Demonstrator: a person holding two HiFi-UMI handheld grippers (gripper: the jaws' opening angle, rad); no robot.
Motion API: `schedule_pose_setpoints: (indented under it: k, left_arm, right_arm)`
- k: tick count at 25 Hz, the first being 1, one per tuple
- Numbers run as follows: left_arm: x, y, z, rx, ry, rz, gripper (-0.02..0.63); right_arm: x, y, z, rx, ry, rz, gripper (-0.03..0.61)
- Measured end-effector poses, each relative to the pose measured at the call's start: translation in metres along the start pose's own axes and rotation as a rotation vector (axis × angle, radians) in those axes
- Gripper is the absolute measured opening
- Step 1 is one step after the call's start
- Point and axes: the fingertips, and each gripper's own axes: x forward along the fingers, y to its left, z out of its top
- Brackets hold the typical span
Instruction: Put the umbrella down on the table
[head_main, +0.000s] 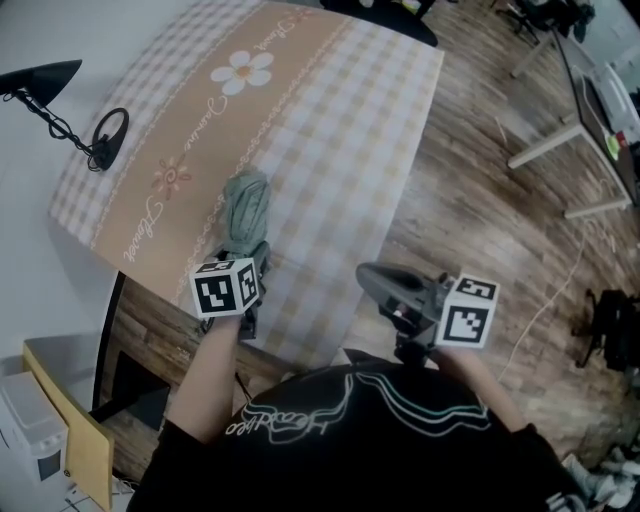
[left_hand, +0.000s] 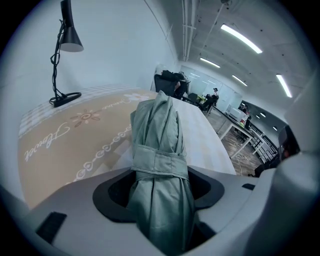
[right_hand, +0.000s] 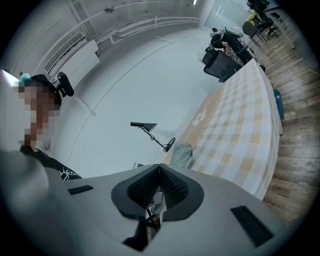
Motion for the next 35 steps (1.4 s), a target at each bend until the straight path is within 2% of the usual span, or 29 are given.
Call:
schedule_pose_setpoints:
  k: [9, 16, 19, 23, 28, 35]
  left_arm:
    - [0.016, 0.004, -0.011, 0.002, 0.046, 0.043, 0.268]
    - [0.021, 0.003, -0.012, 0.055, 0.084, 0.112, 0.278]
    - [0.021, 0.003, -0.012, 0.063, 0.084, 0.117, 0.279]
    - [0.02, 0.001, -0.011, 0.053, 0.069, 0.061, 0.279]
    - [0.009, -0.003, -0.012, 0.037, 0.061, -0.014, 0.31]
    - [-0.052, -0.01, -0.017, -0.024, -0.027, -0.075, 0.31]
  right_arm:
    - [0.001, -0.002, 0.002, -0.014, 0.016, 0.028, 0.012]
    - [0.013, -0.004, 0.004, -0.021, 0.029, 0.064, 0.012]
    - [0.016, -0.001, 0.002, -0.023, 0.034, 0.081, 0.012]
    - [0.018, 0.0, -0.002, -0.024, 0.046, 0.086, 0.012]
    - [0.014, 0.004, -0.004, -0.035, 0.046, 0.072, 0.012]
    - [-0.003, 0.031, -0.012, -0.084, 0.022, 0.047, 0.012]
